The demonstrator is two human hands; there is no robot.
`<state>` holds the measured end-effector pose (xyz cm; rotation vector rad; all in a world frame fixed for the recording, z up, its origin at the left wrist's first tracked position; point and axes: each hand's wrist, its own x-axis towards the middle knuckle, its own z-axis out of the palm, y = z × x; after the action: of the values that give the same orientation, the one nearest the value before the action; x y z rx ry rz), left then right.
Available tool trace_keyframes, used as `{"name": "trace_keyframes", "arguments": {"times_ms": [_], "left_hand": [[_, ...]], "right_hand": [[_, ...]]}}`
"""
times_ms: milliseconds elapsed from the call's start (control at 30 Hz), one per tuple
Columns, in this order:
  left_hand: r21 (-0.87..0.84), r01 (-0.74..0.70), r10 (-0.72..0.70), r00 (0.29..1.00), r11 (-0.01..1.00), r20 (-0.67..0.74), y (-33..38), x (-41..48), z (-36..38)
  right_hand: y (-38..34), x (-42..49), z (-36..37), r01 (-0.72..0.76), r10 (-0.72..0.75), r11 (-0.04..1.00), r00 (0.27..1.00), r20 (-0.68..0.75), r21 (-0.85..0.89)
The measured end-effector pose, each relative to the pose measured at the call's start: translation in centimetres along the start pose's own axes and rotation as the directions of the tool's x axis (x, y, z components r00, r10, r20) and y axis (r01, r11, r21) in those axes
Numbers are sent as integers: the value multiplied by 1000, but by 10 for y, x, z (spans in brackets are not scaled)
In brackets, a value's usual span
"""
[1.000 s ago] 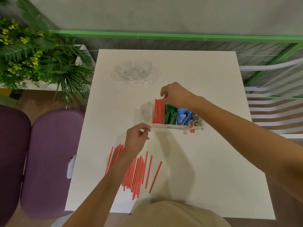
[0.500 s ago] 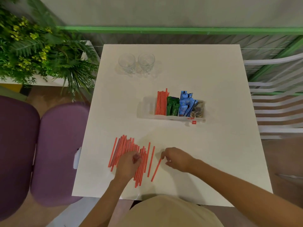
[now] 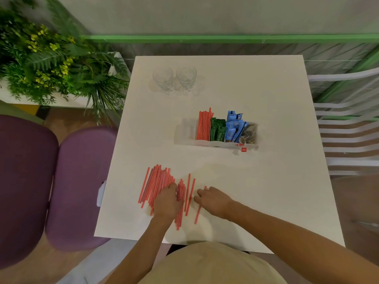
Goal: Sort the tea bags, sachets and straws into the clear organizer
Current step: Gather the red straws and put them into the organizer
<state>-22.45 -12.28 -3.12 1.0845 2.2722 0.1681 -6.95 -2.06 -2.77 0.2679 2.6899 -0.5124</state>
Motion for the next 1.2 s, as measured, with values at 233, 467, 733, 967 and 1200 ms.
{"name": "trace_keyframes", "arguments": {"times_ms": [233,467,733,967,1200], "left_hand": [[-107,76,-74,997,991,23,-2,2,-3],[-211,116,-113,993,970,27,-9,0,-7],[-425,144,-117,989,894,90,-5,-2,-19],[-575,74,17,988,815,151,20,-5,-19],[-687,103,3,989,720,151,45,-11,-15]], "right_hand": [[7,-9,3,5,-4,1000,998,58,-25],[12,-12,12,-73,60,985,994,91,156],[7,-9,-1,-329,522,268,840,150,906],[-8,-3,-19,-207,511,-72,832,214,976],[-4,-7,-25,-159,525,-189,818,236,969]]}}
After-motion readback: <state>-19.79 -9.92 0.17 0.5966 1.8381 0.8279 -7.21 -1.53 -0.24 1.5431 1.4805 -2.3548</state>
